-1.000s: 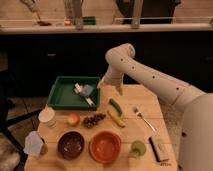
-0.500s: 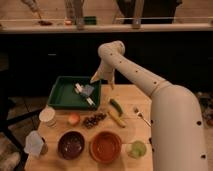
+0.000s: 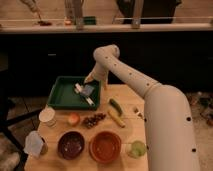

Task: Place sponge in table surface

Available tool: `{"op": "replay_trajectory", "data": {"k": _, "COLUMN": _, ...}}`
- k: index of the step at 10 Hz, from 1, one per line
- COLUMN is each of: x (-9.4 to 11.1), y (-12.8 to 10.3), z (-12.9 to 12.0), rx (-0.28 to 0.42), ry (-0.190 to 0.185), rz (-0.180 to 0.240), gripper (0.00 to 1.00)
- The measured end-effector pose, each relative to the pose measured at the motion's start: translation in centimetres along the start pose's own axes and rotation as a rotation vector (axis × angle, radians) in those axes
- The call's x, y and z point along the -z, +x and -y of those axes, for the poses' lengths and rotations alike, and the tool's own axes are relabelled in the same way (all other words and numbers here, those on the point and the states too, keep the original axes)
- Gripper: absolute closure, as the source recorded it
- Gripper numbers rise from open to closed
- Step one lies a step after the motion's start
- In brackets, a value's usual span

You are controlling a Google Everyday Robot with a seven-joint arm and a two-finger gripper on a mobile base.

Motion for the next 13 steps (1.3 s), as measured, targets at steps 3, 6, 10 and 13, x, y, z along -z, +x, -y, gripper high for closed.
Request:
{"op": "replay_trajectory", "data": {"k": 3, "x": -2.2, "y": 0.1, "z": 1.7, "rx": 0.006, "ry": 0.034, "rz": 0.025, "gripper": 0.2}}
{"op": "replay_trajectory", "data": {"k": 6, "x": -3.5, "y": 0.1, "z": 2.7, "rx": 0.009, "ry": 0.055, "rz": 0.048, "gripper": 0.2}}
{"op": "replay_trajectory", "data": {"k": 10, "x": -5.0, "y": 0.5, "z": 2.8, "rx": -0.012, "ry": 0.086, "rz": 0.063, "gripper": 0.2}}
{"op": "replay_trajectory", "data": {"k": 13, "x": -6.9, "y": 0.6, "z": 2.4, "rx": -0.033, "ry": 0.085, "rz": 0.09, "gripper": 0.2}}
